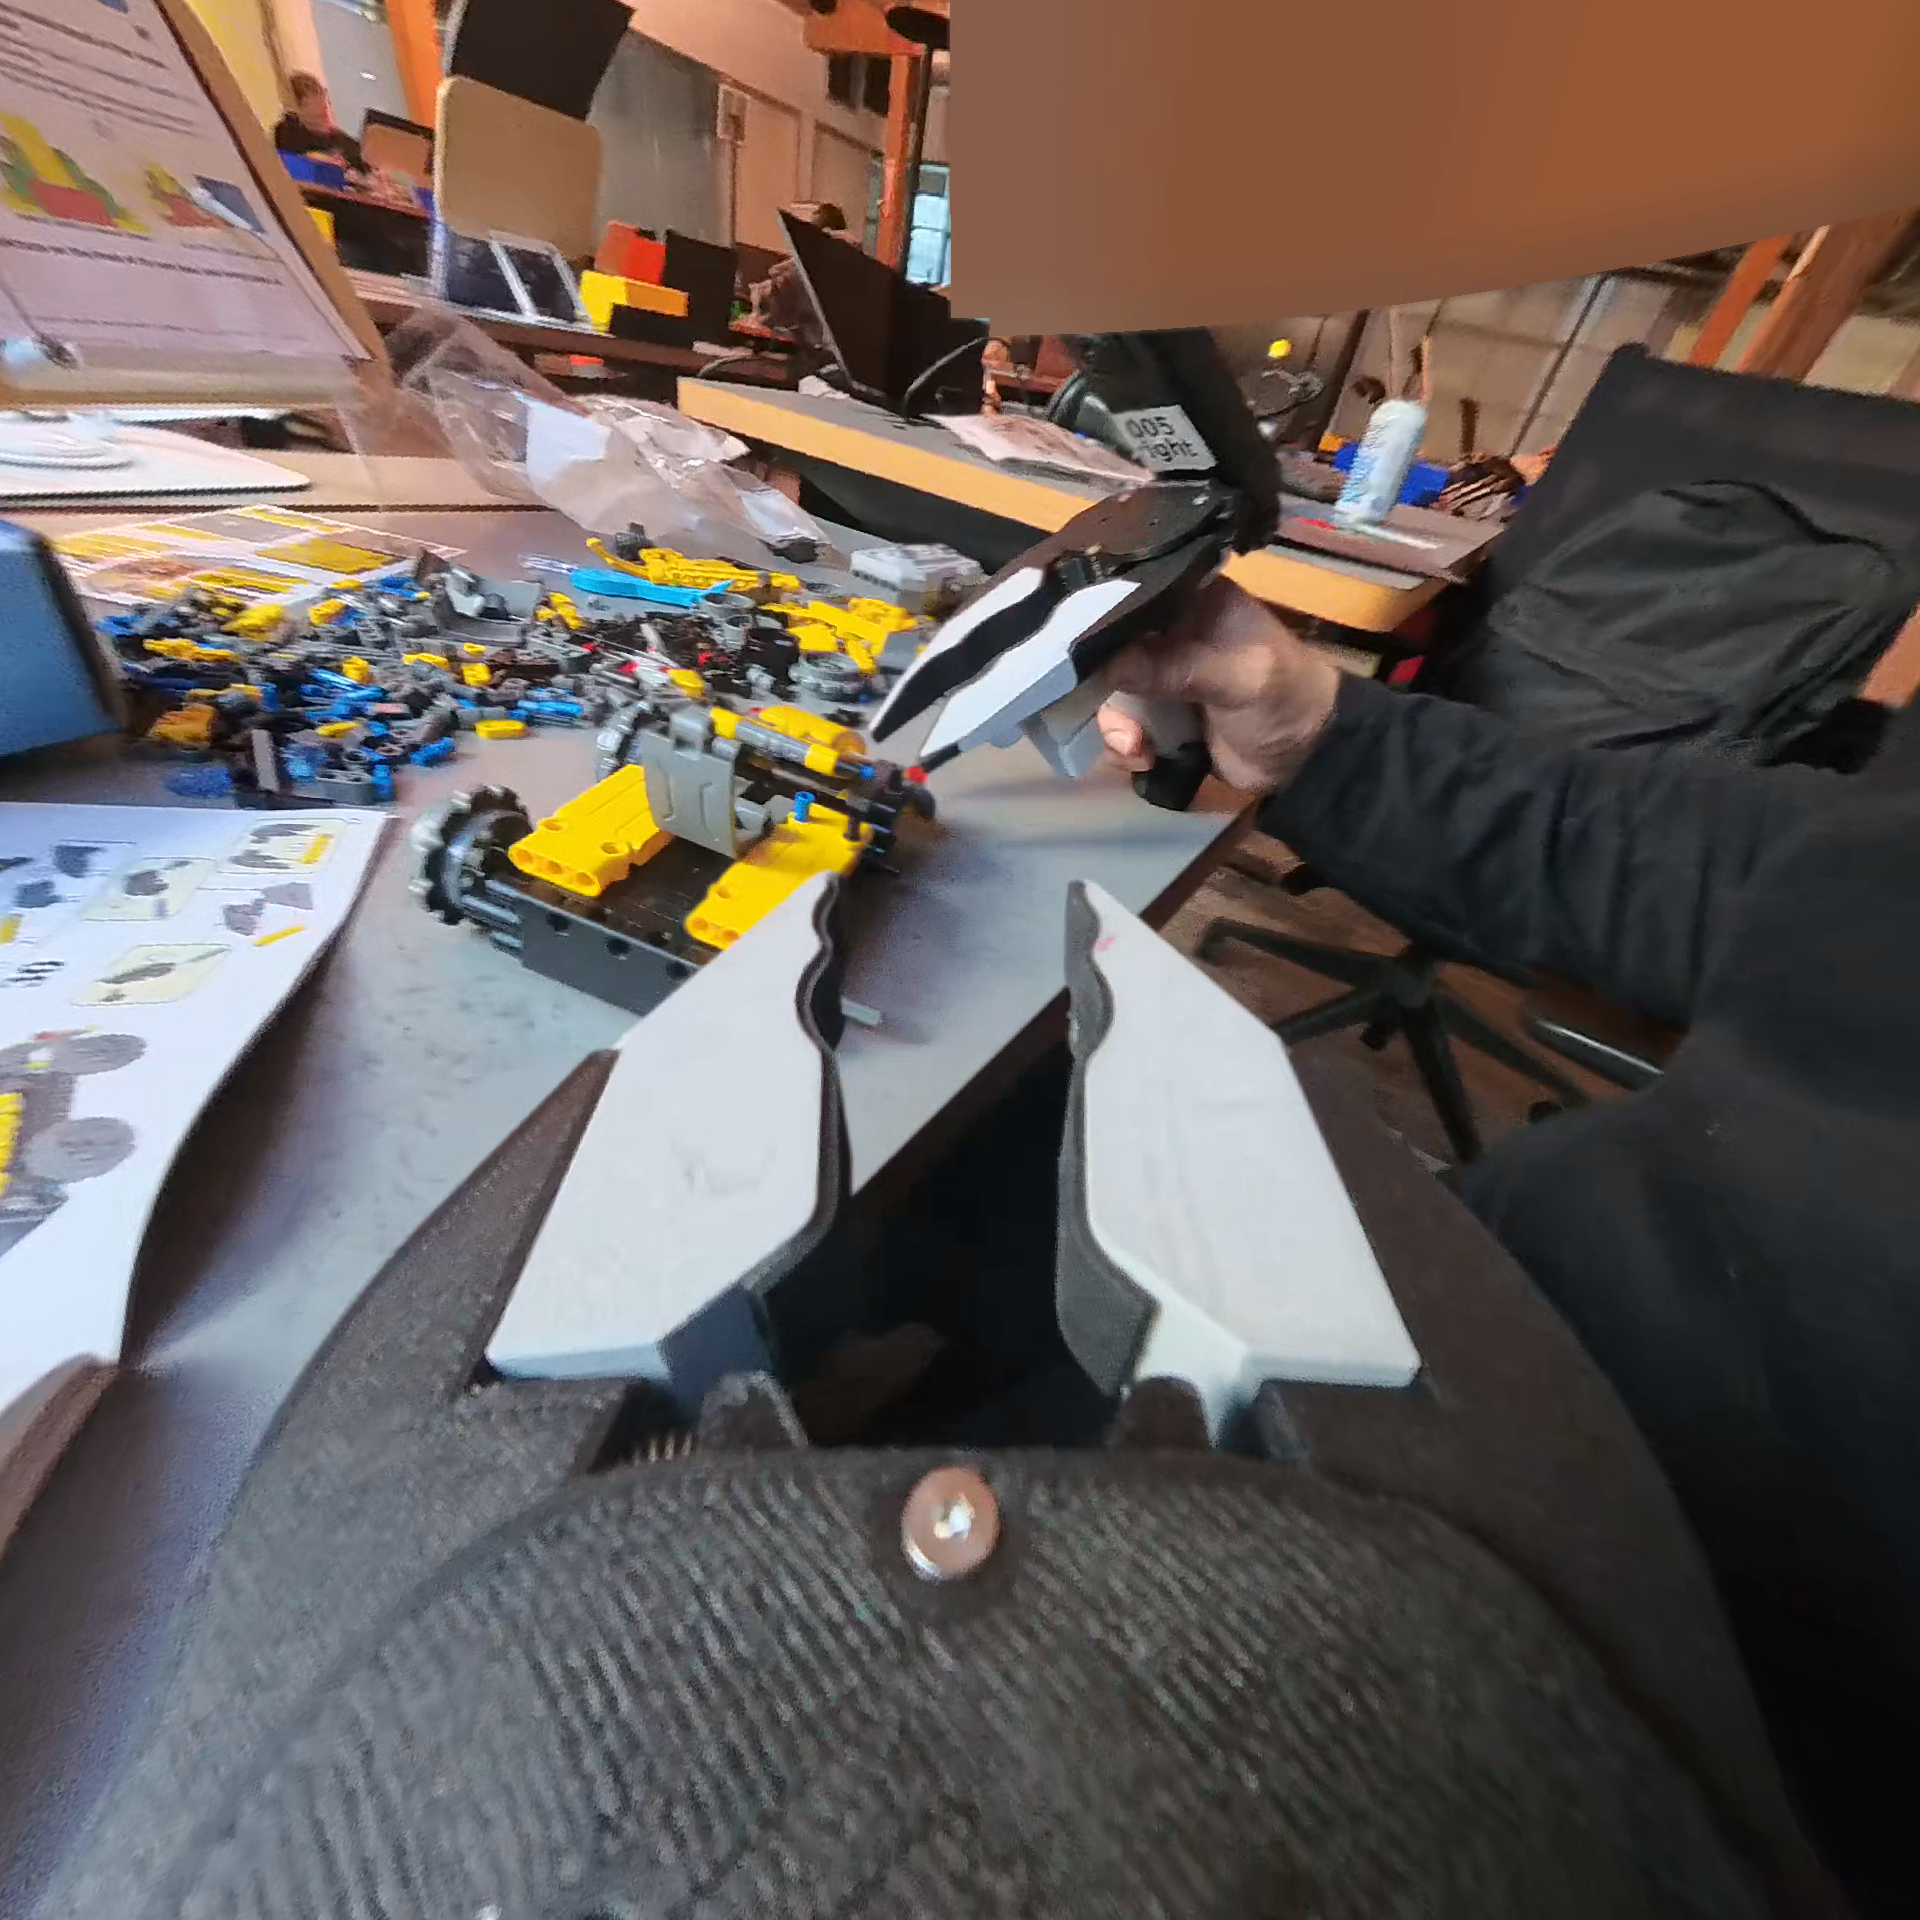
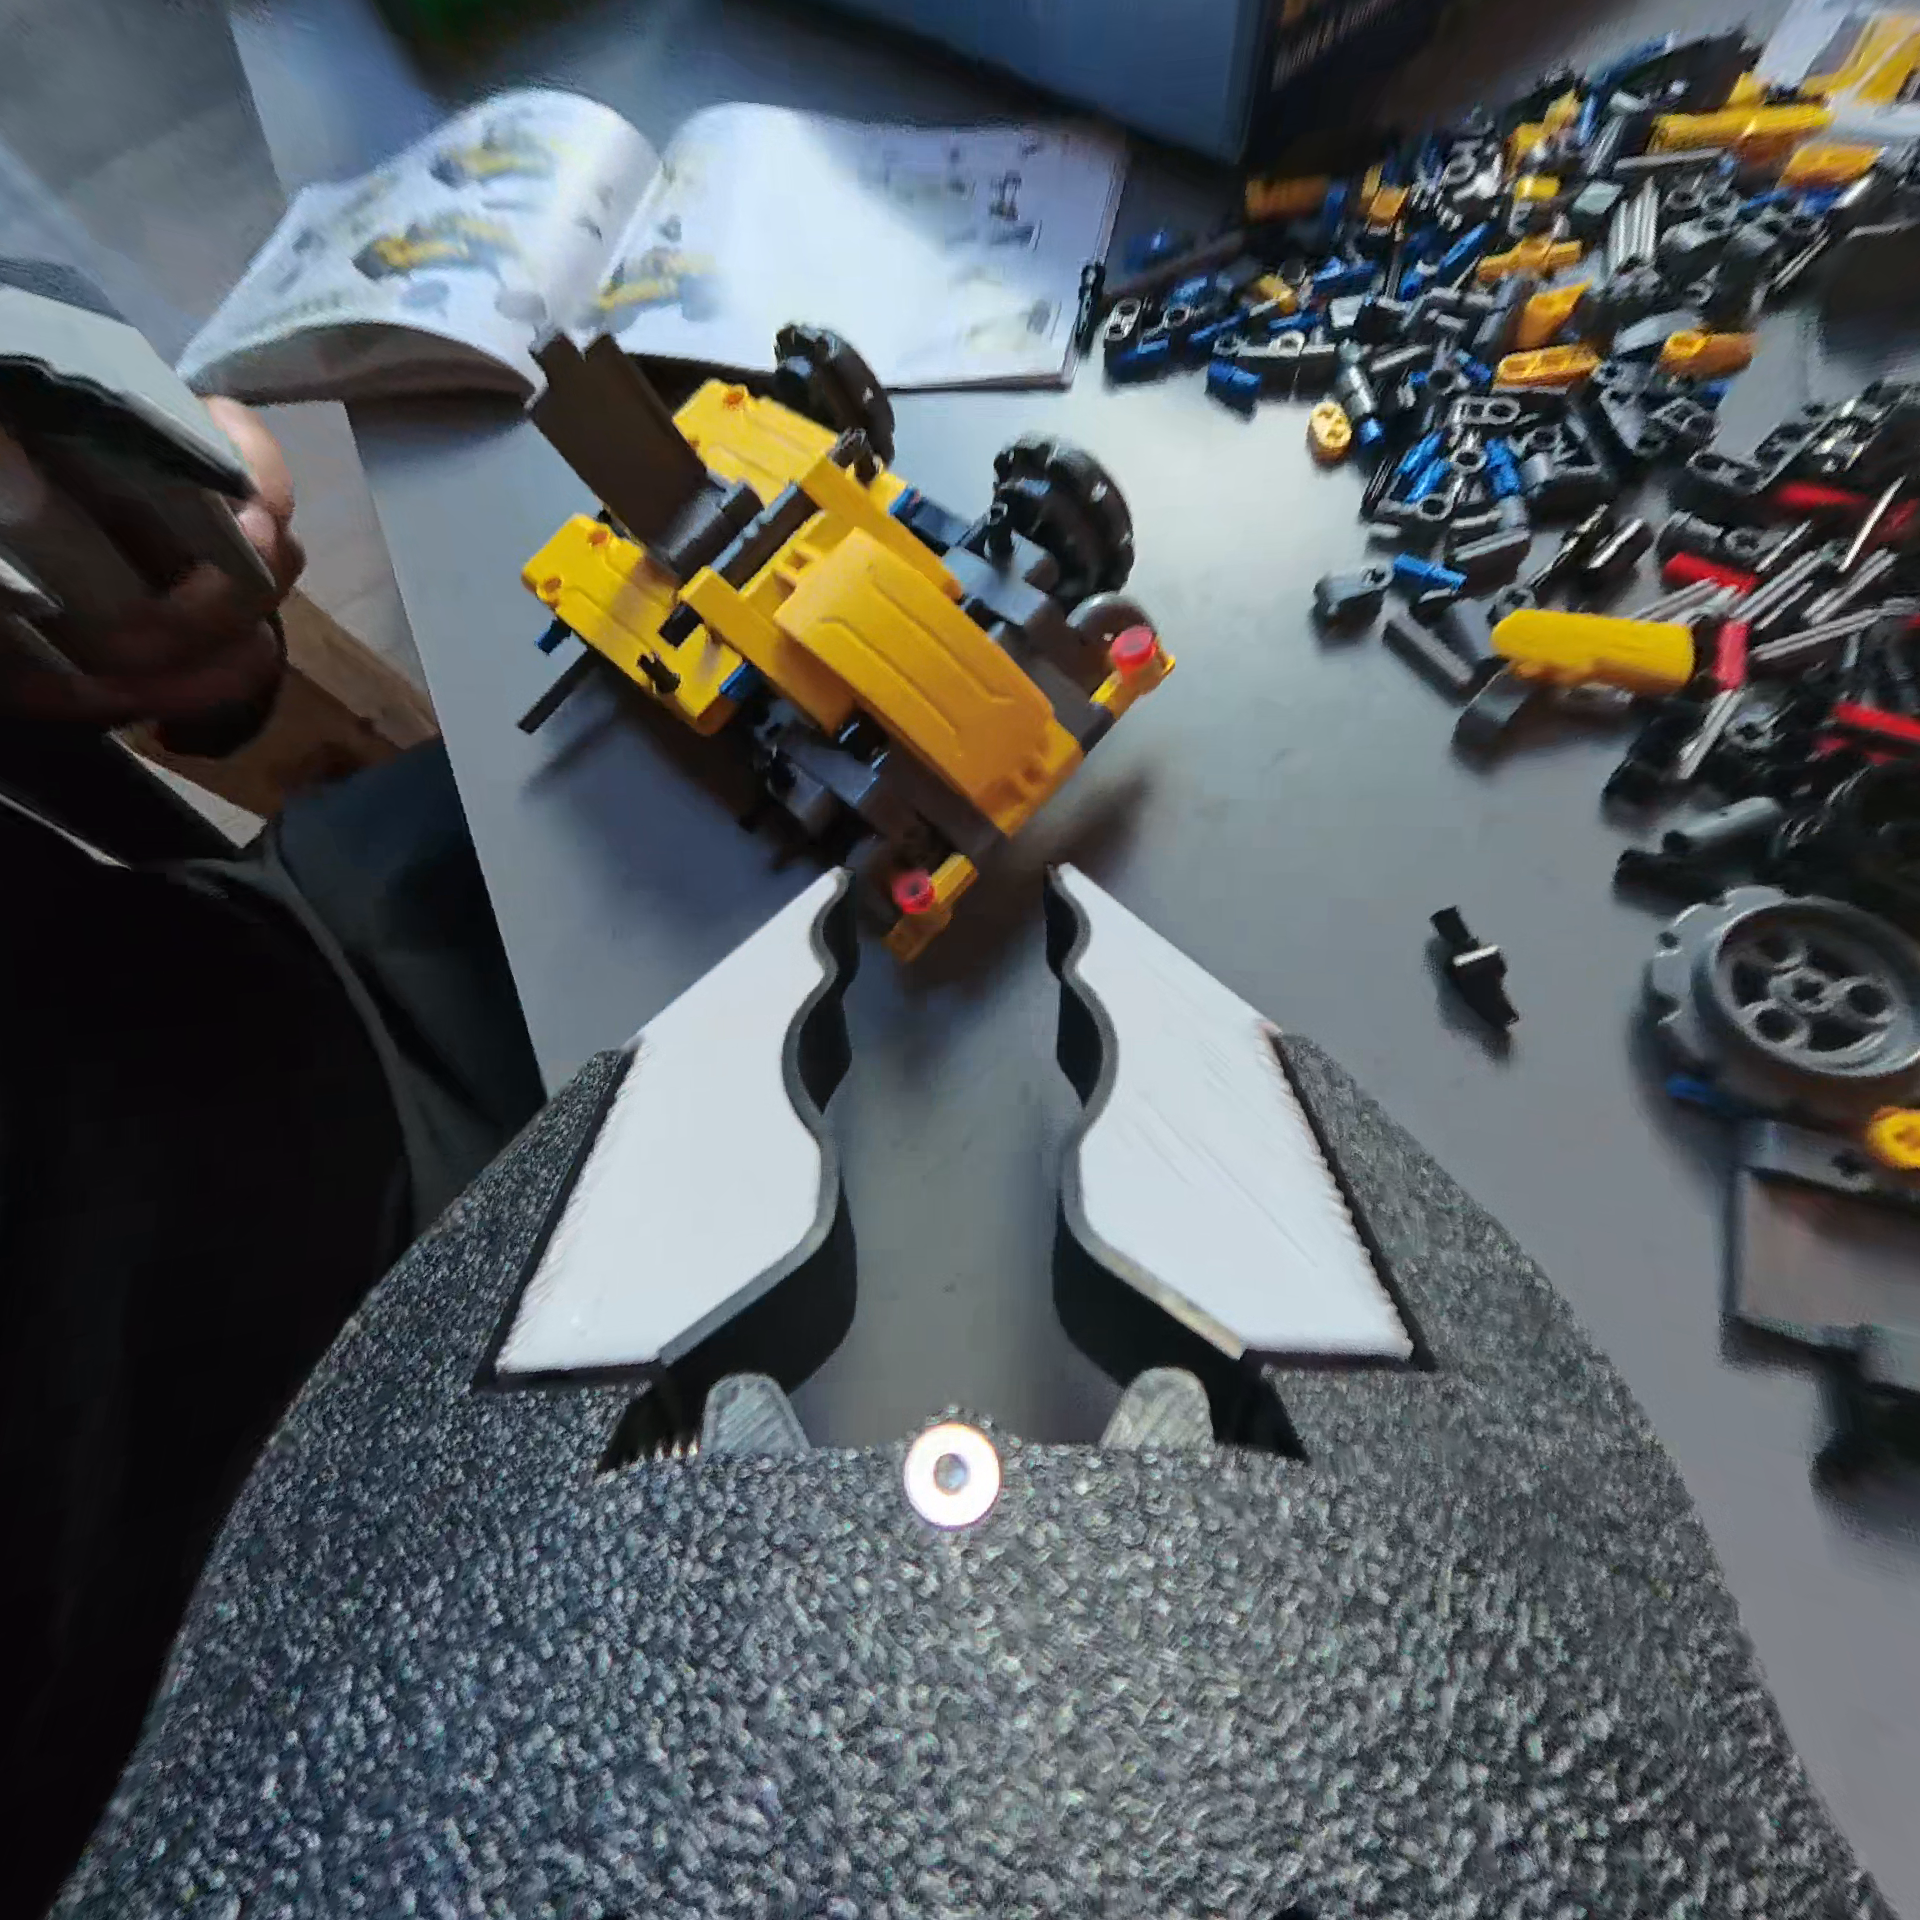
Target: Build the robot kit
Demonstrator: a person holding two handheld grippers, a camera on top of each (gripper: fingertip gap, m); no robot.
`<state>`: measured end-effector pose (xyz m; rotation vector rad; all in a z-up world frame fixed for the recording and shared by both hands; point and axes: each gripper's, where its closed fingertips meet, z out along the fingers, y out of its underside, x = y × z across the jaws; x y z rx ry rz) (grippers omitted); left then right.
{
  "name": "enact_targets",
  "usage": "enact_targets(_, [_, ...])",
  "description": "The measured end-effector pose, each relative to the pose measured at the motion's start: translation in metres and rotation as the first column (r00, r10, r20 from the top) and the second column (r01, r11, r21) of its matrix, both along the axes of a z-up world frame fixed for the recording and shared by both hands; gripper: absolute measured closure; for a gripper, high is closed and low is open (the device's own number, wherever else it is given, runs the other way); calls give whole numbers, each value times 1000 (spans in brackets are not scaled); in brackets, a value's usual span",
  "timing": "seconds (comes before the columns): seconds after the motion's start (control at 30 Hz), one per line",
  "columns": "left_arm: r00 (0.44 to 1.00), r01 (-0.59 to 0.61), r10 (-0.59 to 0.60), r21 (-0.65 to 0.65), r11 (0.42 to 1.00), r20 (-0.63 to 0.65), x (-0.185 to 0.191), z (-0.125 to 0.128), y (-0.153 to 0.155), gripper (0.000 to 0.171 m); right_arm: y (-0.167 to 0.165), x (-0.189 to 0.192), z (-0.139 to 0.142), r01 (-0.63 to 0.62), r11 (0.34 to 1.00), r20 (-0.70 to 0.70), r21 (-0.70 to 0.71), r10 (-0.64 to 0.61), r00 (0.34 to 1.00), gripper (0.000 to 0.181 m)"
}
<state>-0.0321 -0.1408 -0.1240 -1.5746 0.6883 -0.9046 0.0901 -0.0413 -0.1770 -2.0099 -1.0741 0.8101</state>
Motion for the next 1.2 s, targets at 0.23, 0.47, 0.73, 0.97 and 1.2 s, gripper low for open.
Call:
enact_targets(0.23, [878,-316,359,178,932,-316,-80,14,31,151,2,-5,3,-54,998,-38,-14,54,998,145])
enact_targets(0.47, [604,-511,364,7,860,-709,-195,-63,37,161,0,-5,7,-55,998,-44,22,56,997,145])
enact_targets(0.73, [560,-529,429,91,843,-709,-201,-70,31,171,0,-4,9,-54,998,-59,28,55,997,145])
enact_targets(0.97, [570,-558,467,99,824,-676,-202,-70,30,171,0,-3,13,-56,998,-97,14,57,994,144])
enact_targets(1.2, [565,-574,491,111,811,-663,-203,-69,28,171,1,-1,19,-47,998,-134,32,51,990,144])
